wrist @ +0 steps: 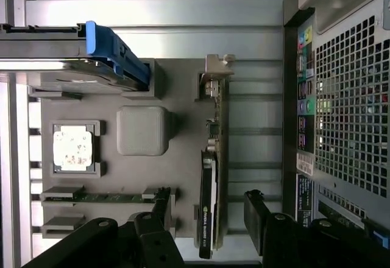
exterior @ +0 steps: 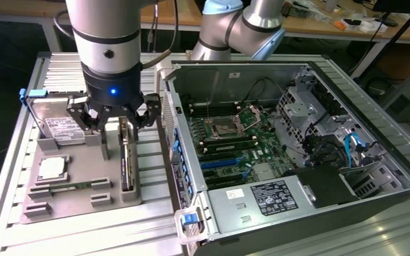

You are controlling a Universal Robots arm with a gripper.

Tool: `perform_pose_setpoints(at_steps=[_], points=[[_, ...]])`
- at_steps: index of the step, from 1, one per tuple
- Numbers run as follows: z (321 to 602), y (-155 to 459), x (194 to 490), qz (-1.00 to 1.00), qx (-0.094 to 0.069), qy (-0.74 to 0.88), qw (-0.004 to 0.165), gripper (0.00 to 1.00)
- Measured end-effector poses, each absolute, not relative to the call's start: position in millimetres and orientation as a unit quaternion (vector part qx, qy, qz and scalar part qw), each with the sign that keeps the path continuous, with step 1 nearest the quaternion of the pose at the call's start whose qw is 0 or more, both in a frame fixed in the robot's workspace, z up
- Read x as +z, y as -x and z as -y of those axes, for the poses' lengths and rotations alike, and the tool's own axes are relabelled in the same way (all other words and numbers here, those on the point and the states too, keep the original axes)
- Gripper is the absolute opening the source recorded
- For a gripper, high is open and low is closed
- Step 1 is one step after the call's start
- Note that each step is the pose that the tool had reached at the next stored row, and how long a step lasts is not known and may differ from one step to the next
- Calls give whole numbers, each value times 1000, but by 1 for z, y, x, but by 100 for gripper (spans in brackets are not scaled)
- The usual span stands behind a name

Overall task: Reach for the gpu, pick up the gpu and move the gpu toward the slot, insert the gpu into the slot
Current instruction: 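Pick up the gpu and move the gpu toward the slot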

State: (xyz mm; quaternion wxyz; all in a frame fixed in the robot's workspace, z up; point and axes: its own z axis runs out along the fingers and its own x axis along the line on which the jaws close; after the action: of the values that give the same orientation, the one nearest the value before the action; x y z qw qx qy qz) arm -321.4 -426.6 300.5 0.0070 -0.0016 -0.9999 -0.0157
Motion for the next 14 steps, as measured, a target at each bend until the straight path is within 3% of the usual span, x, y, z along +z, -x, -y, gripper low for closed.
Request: perform_pose_setpoints(at_steps=[14], points=[[427,321,267,1000,-16,20,6,60]])
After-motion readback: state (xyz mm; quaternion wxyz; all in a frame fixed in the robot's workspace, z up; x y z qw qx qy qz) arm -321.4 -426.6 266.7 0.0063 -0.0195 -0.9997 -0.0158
